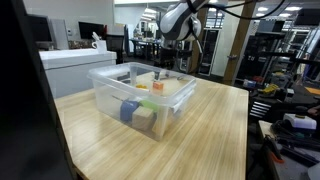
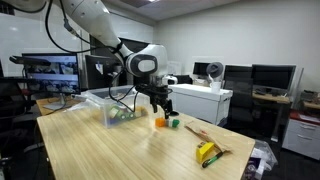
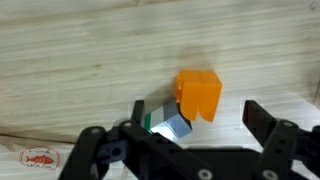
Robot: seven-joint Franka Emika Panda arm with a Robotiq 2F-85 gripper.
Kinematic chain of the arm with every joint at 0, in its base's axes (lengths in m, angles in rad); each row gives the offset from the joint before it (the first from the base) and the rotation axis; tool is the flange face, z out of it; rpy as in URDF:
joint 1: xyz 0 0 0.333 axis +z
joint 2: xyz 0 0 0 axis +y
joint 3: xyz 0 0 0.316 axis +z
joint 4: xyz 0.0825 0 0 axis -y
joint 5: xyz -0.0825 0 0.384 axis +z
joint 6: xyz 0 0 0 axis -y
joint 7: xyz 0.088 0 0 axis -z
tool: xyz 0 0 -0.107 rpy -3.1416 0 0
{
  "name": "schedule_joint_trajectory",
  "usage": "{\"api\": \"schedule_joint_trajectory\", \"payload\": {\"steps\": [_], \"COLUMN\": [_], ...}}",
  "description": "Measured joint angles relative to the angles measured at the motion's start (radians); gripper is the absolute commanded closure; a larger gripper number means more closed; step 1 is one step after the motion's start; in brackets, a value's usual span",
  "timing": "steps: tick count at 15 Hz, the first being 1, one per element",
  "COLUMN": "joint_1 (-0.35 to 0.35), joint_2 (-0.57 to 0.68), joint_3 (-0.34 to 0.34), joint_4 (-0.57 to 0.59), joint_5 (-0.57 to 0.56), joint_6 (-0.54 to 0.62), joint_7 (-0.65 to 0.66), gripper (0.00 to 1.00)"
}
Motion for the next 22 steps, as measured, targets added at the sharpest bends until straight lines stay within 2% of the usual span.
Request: {"api": "schedule_joint_trajectory", "payload": {"steps": [3,4,5,12,18,22], "joint_1": [-0.002,-0.002,-0.001,0.016,0.024,0.027], "joint_2": [0.032,0.042,0.052,0.090,0.074,-0.061], "joint_3": [-0.010,-0.010,-0.010,0.003,-0.001,0.014], "joint_4": [0.002,0.003,0.004,0.029,0.041,0.046], "joint_5": [-0.015,-0.016,-0.016,-0.018,-0.074,-0.087], "joint_6": [0.004,0.004,0.004,0.008,0.018,-0.073], "joint_7": [0.046,0.055,0.061,0.072,0.072,0.072], "gripper": [0.00,0.09,0.26,0.77,0.77,0.77]}}
